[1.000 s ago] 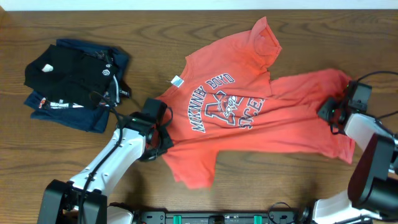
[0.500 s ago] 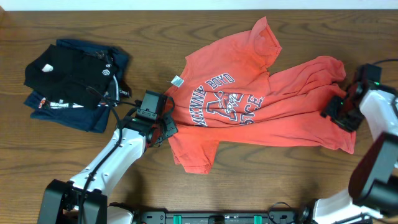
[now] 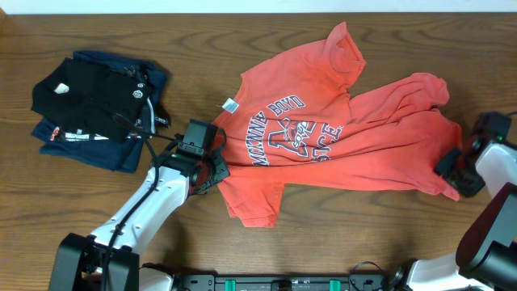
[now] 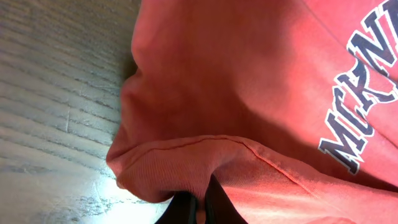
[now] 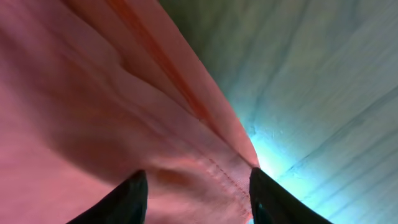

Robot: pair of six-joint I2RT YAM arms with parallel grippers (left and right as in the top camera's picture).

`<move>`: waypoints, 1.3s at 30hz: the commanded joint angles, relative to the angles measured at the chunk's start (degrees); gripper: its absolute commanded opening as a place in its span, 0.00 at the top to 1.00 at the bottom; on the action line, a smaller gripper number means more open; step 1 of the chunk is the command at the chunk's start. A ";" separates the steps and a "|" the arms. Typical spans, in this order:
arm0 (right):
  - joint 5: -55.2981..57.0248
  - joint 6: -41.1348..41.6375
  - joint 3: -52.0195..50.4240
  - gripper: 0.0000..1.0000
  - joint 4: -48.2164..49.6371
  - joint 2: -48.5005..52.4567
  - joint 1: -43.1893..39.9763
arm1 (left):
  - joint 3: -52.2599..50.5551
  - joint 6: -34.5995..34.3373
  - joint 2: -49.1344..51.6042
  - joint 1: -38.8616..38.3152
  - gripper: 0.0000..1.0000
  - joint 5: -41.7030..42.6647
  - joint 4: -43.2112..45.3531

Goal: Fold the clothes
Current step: 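Grasp the shirt's right hem corner with the right gripper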

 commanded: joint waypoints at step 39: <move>3.89 4.68 10.25 0.64 -23.19 0.37 -4.00 | -0.22 1.03 -0.22 0.31 0.94 -1.33 -2.43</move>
